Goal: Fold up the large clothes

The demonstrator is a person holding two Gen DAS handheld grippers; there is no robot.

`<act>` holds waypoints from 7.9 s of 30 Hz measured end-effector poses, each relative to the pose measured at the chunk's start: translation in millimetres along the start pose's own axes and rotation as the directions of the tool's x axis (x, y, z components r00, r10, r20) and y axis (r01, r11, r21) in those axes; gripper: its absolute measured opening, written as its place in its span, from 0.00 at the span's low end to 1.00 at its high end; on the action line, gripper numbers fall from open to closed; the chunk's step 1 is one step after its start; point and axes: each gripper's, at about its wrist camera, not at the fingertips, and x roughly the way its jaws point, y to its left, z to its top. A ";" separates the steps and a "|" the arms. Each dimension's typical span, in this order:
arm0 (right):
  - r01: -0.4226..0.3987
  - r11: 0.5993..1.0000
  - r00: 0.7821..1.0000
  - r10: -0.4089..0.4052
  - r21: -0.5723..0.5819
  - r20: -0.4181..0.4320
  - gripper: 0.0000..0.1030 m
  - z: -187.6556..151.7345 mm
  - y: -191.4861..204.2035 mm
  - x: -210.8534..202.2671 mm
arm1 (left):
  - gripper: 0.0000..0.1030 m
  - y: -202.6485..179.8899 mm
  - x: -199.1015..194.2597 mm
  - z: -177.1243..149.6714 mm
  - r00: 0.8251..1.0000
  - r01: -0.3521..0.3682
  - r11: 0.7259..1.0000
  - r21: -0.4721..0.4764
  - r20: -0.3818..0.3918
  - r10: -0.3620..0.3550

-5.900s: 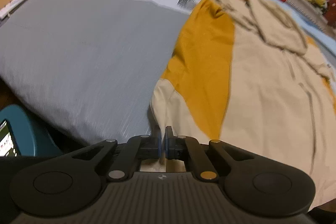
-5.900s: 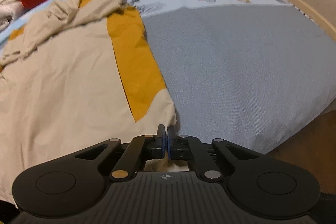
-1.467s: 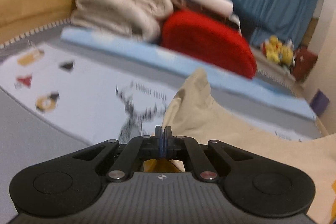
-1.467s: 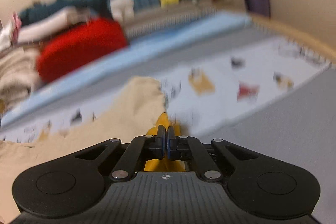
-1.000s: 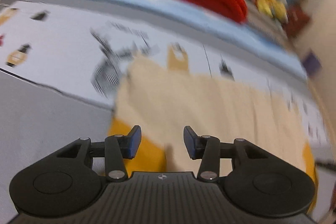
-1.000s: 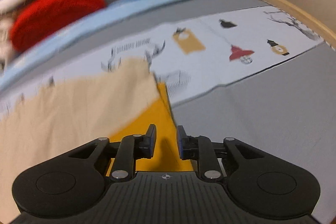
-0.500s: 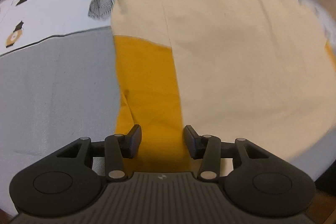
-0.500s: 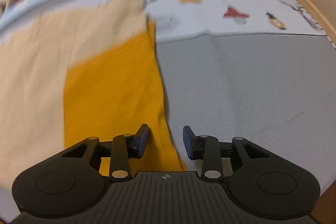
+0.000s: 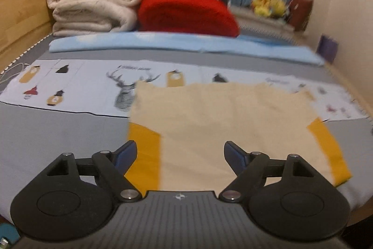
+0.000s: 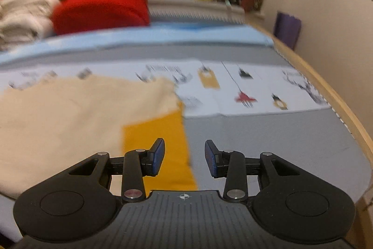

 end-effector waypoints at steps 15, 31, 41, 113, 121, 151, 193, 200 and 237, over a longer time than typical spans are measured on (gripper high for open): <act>-0.062 0.998 0.995 0.064 0.032 -0.072 0.39 -49.1 61.1 -6.4 | 0.92 -25.0 30.6 -69.1 0.995 -0.026 0.994 -0.108 -0.097 0.016; -0.072 0.997 0.992 0.074 0.030 -0.103 0.39 -55.7 59.2 2.3 | 0.88 -15.4 42.7 -73.5 0.993 -0.022 0.984 -0.178 -0.117 0.001; -0.081 0.996 0.991 0.086 0.043 -0.104 0.39 -54.0 56.9 4.1 | 0.49 2.8 50.2 -75.4 0.987 -0.008 0.964 -0.267 -0.159 -0.035; -0.365 0.931 0.930 0.365 -0.013 0.054 0.30 -10.5 171.9 -2.1 | 0.08 54.1 12.4 -21.6 0.997 0.040 0.939 -0.340 -0.051 -0.061; -0.144 0.983 0.914 0.177 -0.117 0.366 0.30 35.6 20.7 -47.1 | 0.07 -17.6 11.0 0.1 0.997 0.082 0.972 -0.219 0.021 -0.079; -0.379 0.916 0.906 0.397 0.134 -0.149 0.59 -10.2 -14.9 42.9 | 0.41 -270.0 59.5 -60.8 0.755 0.651 0.709 0.269 -0.317 -0.573; -0.157 0.978 0.914 0.092 -0.136 -0.394 0.02 -79.3 -21.6 93.8 | 0.51 -216.6 120.5 -51.9 0.850 0.413 0.869 0.272 -0.458 -0.261; -0.160 0.974 0.911 0.083 -0.160 -0.403 0.02 -80.7 -18.7 95.6 | 0.51 -207.1 117.4 -19.8 0.879 0.413 0.904 0.111 -0.308 -0.364; -0.108 0.973 0.910 0.180 0.204 -0.375 0.49 -49.1 -37.9 143.8 | 0.91 -135.6 324.9 15.7 0.743 0.363 0.704 -0.611 -0.266 -0.614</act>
